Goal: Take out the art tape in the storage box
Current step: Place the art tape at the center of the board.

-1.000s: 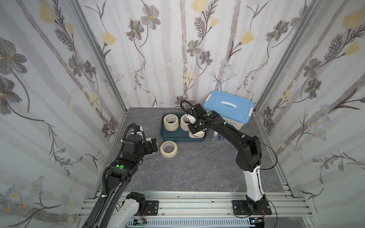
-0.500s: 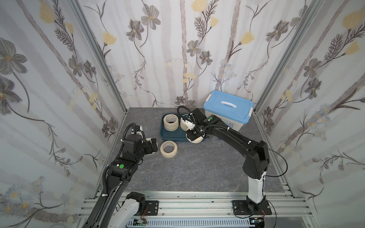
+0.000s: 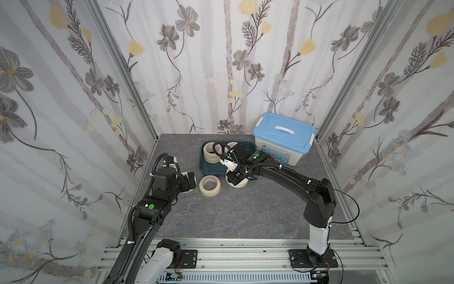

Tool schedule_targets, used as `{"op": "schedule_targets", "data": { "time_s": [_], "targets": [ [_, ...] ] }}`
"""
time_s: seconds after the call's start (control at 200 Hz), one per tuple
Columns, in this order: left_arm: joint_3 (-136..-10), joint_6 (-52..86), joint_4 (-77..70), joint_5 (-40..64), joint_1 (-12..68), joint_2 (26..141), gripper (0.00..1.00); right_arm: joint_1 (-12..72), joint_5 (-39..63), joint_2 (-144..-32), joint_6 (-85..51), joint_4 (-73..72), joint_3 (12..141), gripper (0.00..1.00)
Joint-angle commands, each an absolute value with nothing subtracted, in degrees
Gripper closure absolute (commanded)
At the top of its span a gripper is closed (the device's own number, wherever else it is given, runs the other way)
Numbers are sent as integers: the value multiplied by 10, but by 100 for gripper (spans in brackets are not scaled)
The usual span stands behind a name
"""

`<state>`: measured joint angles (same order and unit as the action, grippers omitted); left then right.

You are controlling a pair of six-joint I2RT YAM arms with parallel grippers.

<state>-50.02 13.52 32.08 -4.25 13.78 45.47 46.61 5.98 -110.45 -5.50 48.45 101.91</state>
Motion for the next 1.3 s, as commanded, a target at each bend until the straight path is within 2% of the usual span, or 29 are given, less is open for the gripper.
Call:
{"op": "schedule_targets", "data": {
  "time_s": [0.0,0.25,0.57,0.884,1.294],
  "targets": [
    [-501,134,309,-38,136,455,0,472,55,-1105,-60,466,1015,80],
    [-499,134,309,-44,134,449,0,480,77,-1113,-71,438,985,80],
    [-498,135,308,-42,133,449,0,484,48,-1134,-69,415,956,80],
    [-498,135,309,-44,132,449,0,483,8,-1168,-75,398,961,80],
    [-498,135,310,-45,132,450,0,472,7,-1205,-86,385,980,80]
  ]
}}
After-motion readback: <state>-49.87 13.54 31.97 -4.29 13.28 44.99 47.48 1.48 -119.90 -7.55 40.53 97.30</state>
